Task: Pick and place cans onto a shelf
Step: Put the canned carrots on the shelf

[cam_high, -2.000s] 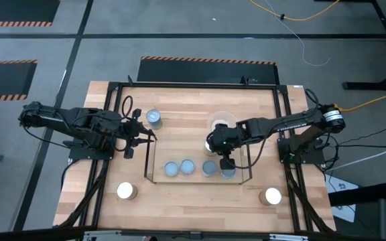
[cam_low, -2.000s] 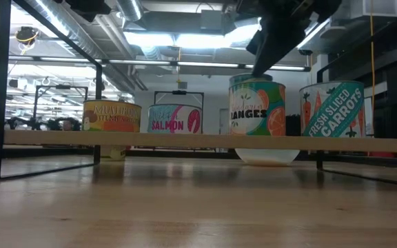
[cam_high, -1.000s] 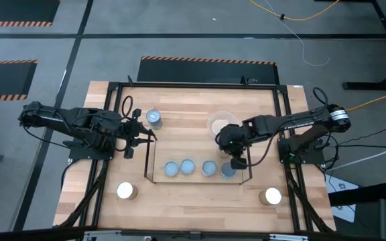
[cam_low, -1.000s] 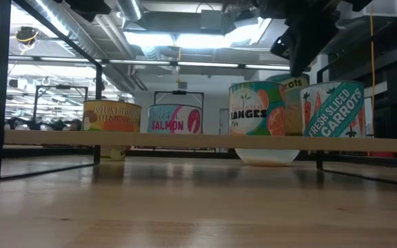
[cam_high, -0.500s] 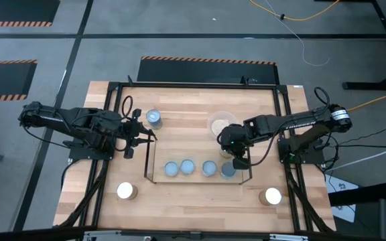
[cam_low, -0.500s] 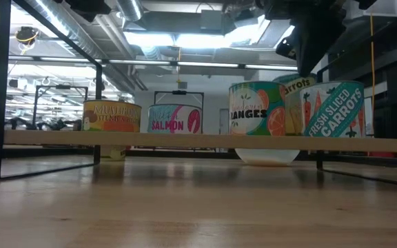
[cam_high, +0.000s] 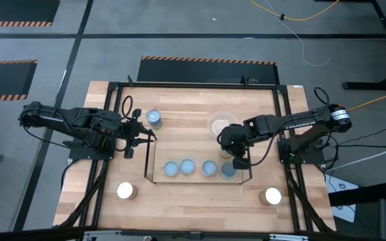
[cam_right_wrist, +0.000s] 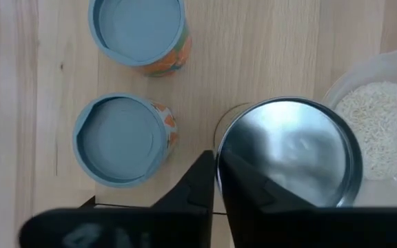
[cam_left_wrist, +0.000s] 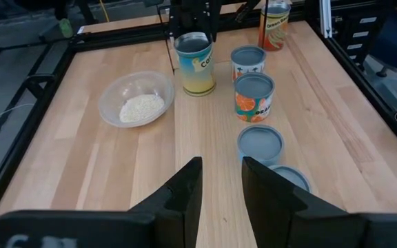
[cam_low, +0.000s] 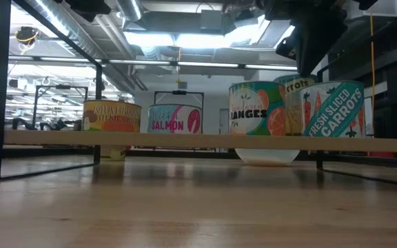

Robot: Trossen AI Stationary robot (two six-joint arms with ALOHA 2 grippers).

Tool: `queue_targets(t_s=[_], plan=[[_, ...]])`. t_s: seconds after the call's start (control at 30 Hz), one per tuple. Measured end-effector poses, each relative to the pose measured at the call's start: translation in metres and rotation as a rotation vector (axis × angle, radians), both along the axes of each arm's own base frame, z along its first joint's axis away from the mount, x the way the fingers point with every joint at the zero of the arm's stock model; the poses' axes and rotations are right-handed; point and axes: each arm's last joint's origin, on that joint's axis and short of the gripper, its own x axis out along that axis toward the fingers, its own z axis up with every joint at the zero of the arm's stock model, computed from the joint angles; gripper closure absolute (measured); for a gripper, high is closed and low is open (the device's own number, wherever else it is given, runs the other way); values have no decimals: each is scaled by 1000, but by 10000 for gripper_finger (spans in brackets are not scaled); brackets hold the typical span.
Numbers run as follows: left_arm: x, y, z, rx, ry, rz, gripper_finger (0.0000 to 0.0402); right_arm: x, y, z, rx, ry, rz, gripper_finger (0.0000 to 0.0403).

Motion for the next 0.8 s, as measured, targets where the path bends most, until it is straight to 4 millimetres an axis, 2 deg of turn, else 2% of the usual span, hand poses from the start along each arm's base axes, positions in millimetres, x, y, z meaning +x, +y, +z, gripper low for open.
queue_targets(t_s=[0.47, 0.8], plan=[[0, 0, 0, 0, 0, 0, 305, 0, 0, 0, -1, -1, 1, 334], [0, 0, 0, 0, 0, 0, 305, 0, 0, 0, 0, -3, -1, 331]])
